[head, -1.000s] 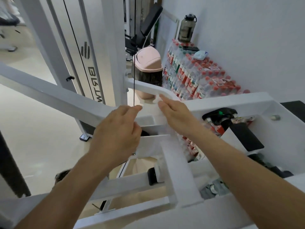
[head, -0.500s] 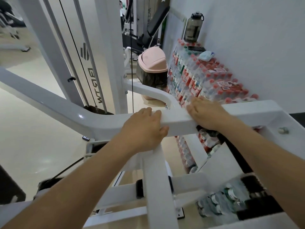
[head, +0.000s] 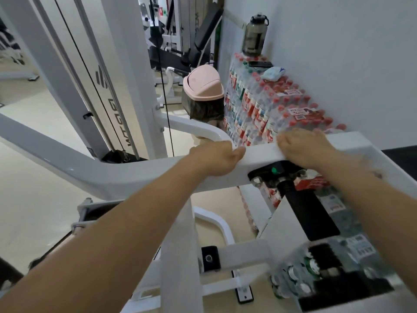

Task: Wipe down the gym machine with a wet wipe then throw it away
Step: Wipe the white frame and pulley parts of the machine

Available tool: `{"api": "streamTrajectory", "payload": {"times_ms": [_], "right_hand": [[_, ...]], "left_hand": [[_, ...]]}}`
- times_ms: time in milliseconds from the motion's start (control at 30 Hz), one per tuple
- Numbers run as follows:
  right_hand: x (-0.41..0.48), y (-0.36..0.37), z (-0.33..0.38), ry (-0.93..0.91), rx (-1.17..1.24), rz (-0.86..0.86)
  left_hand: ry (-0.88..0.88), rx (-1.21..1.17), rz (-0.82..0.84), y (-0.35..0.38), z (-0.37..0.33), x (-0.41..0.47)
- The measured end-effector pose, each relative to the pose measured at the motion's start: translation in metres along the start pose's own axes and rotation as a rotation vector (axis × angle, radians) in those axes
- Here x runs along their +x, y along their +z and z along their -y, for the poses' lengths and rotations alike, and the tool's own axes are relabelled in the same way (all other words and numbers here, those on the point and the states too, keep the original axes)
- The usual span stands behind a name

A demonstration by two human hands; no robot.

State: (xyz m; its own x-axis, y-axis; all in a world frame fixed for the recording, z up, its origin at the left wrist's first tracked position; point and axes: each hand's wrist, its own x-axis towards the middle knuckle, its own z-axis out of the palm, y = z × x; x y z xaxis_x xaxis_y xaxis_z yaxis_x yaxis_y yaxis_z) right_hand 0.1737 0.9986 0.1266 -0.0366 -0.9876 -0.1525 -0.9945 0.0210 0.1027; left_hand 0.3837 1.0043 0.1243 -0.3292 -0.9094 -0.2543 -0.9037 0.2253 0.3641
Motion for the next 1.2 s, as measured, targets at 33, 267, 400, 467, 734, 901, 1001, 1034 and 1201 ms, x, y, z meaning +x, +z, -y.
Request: {"api": "streamTrajectory", "payload": {"times_ms": [33, 267, 400, 467, 734, 901, 1001, 1034, 1201], "right_hand": [[0.001, 0.002, 0.018, -0.077, -0.008, -0.004], [-0.025, 0.015, 0.018, -0.277, 0.109, -0.050], [-0.038, 0.001, -0.022, -0.001, 0.486, -0.144], [-0.046, -0.007, -0.009, 0.104, 0.892, -0.245], [-0.072, -0.014, 0.035, -0.046, 2.328, 0.102], [-0.088, -0.012, 0.044, -0.059, 2.208, 0.116], [-0.086, -0.008, 0.050, 0.191, 2.005, -0.174], [-0.086, -0.008, 0.052, 0.241, 1.979, -0.238], [-0.092, -0.019, 0.067, 0.250, 1.693, -0.350]], "left_hand": [[0.021, 0.009, -0.037, 0.003, -0.011, 0.001], [0.062, -0.257, -0.045, 0.007, -0.003, 0.006], [0.061, -0.076, -0.122, 0.017, -0.012, 0.007], [0.097, -0.210, -0.163, 0.015, -0.015, 0.008], [0.347, -0.800, -0.457, 0.003, -0.030, -0.009], [0.216, -1.015, -0.302, -0.006, -0.025, -0.012], [0.089, -1.207, -0.115, -0.012, -0.017, -0.011], [0.032, -1.238, -0.079, -0.014, -0.015, -0.013], [0.024, -1.116, -0.001, -0.017, -0.012, -0.028]]}}
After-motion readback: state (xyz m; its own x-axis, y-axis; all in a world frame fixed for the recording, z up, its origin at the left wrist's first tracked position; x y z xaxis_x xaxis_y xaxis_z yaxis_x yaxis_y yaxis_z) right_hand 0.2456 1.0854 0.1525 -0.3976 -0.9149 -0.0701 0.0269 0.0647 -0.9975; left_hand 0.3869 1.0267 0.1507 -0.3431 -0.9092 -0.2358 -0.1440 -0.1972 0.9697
